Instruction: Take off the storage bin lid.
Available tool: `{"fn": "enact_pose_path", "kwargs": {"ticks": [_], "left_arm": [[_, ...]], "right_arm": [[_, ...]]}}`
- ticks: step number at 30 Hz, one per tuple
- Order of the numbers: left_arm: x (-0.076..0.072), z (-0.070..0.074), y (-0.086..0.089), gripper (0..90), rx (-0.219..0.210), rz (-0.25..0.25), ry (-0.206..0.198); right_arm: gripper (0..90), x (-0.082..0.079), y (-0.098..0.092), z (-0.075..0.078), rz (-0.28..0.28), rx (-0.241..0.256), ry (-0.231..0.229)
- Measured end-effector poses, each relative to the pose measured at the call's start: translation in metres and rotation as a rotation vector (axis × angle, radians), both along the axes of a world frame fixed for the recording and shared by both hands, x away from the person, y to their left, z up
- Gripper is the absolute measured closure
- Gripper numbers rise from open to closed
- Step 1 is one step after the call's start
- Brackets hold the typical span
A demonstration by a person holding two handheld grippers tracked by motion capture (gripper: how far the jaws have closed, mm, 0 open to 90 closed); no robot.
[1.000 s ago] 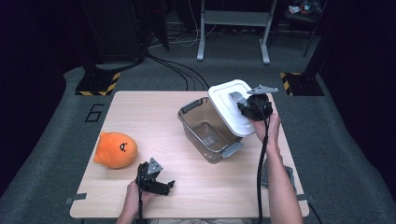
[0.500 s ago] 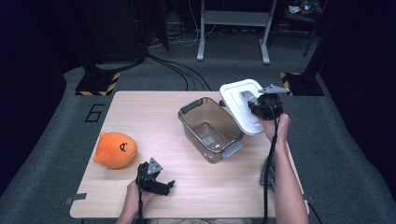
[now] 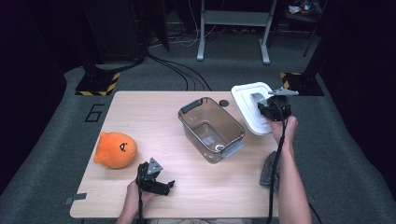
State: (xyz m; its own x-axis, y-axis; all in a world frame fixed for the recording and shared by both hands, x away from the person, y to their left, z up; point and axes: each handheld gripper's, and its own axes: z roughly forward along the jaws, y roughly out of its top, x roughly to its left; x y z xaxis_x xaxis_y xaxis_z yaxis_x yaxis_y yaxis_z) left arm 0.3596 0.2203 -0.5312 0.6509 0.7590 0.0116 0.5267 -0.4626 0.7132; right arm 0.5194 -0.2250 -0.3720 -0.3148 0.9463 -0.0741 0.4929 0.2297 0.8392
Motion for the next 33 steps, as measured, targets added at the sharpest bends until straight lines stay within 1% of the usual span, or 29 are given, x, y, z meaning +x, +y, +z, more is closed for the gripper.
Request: {"fn": "enact_pose_path", "kwargs": {"ticks": [2,4,9,10,11,13,14,16,17,18,19,22,26,27,28,30,31,32,33], "left_arm": [[0.0,0.0,0.0,0.3,0.0,0.0,0.0],[0.0,0.0,0.0,0.2,0.0,0.0,0.0],[0.0,0.0,0.0,0.2,0.0,0.0,0.0],[0.0,0.0,0.0,0.2,0.0,0.0,0.0],[0.0,0.0,0.0,0.2,0.0,0.0,0.0],[0.0,0.0,0.0,0.2,0.0,0.0,0.0],[0.0,0.0,0.0,0.3,0.0,0.0,0.0],[0.0,0.0,0.0,0.2,0.0,0.0,0.0],[0.0,0.0,0.0,0.2,0.0,0.0,0.0],[0.0,0.0,0.0,0.2,0.0,0.0,0.0],[0.0,0.0,0.0,0.2,0.0,0.0,0.0],[0.0,0.0,0.0,0.2,0.0,0.0,0.0],[0.0,0.0,0.0,0.3,0.001,0.0,0.0],[0.0,0.0,0.0,0.3,0.0,0.0,0.0],[0.0,0.0,0.0,0.3,0.0,0.0,0.0],[0.0,0.0,0.0,0.3,0.0,0.0,0.0],[0.0,0.0,0.0,0.3,0.002,0.004,-0.006],[0.0,0.0,0.0,0.3,0.002,0.004,-0.006],[0.0,0.0,0.0,0.3,0.006,0.003,-0.008]], "right_arm": [[66.2,0.002,-0.004,-0.004,-0.011,0.009,0.008],[66.1,0.004,-0.006,-0.009,-0.022,0.001,0.008],[66.2,0.008,-0.011,-0.021,-0.039,-0.003,0.027],[66.2,0.008,-0.011,-0.021,-0.039,-0.003,0.027],[66.1,0.01,-0.011,-0.026,-0.045,-0.008,0.033],[66.2,0.012,-0.011,-0.032,-0.049,-0.01,0.04],[66.2,0.012,-0.01,-0.034,-0.052,-0.004,0.043],[66.2,0.014,-0.01,-0.04,-0.052,-0.014,0.051],[66.1,0.015,-0.008,-0.043,-0.059,-0.009,0.053],[66.1,0.015,-0.008,-0.043,-0.059,-0.009,0.053],[66.1,0.017,-0.008,-0.049,-0.057,-0.013,0.059],[66.1,0.019,-0.007,-0.056,-0.061,-0.013,0.071],[66.1,0.022,-0.005,-0.067,-0.067,-0.009,0.084],[66.2,0.022,-0.004,-0.069,-0.075,0.001,0.089],[66.1,0.023,-0.004,-0.071,-0.069,-0.007,0.093],[66.1,0.023,-0.004,-0.074,-0.071,-0.006,0.095],[66.1,0.025,-0.002,-0.078,-0.079,-0.001,0.104],[66.1,0.025,-0.002,-0.078,-0.079,-0.001,0.104],[66.1,0.026,-0.001,-0.082,-0.077,0.0,0.112]]}}
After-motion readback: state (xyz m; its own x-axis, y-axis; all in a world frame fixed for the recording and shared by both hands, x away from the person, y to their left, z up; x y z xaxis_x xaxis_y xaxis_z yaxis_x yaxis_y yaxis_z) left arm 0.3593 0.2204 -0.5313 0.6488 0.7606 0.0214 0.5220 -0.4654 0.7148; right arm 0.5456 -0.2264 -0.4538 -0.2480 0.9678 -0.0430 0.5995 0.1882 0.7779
